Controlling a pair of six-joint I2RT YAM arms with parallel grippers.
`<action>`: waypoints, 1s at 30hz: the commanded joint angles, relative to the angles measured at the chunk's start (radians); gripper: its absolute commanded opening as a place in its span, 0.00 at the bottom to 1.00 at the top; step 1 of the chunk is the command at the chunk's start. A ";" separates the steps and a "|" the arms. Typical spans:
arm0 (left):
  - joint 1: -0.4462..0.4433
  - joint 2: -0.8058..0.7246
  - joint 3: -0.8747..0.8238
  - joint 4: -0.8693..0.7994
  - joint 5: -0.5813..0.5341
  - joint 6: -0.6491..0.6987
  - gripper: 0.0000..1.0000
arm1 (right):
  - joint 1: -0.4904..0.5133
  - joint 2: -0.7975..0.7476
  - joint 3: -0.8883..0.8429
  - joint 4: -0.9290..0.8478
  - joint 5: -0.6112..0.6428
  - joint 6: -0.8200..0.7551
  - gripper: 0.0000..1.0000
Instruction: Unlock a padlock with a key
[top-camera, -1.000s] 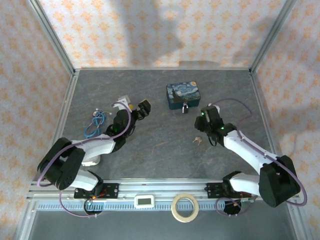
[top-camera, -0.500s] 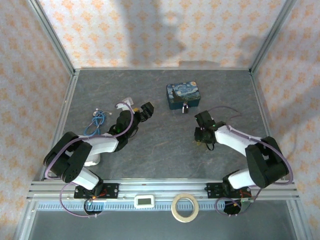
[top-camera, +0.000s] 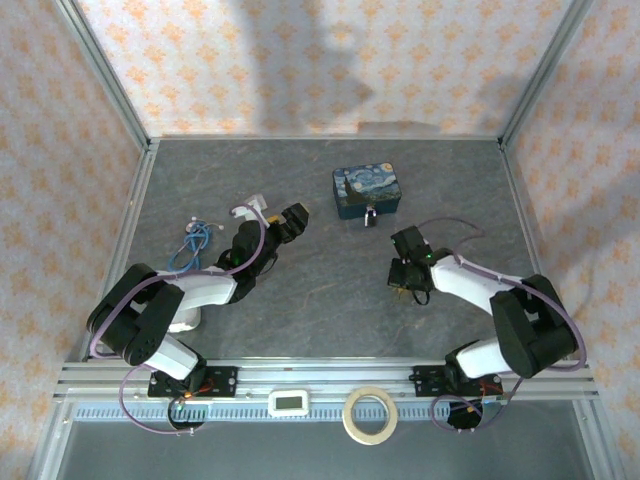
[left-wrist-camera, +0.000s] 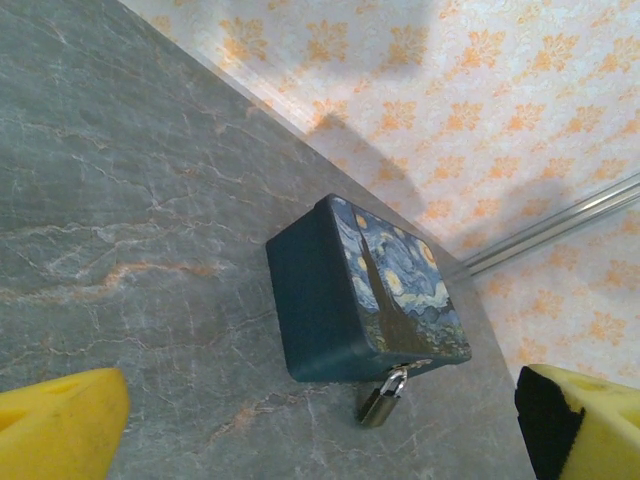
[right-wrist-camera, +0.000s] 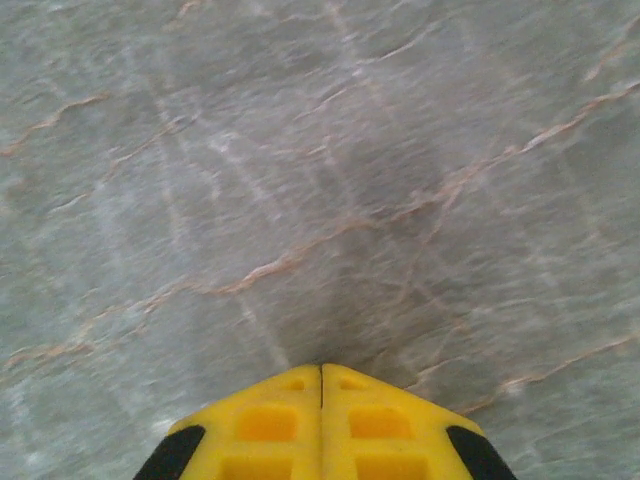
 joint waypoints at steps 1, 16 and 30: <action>-0.016 -0.011 -0.011 0.062 0.055 -0.071 0.99 | -0.013 -0.064 0.012 0.070 -0.139 0.064 0.00; -0.169 0.054 -0.070 0.252 0.084 -0.311 0.95 | -0.016 -0.063 -0.013 0.584 -0.505 0.336 0.00; -0.185 0.045 -0.047 0.145 -0.014 -0.243 0.92 | 0.070 -0.003 -0.110 0.476 -0.239 0.314 0.00</action>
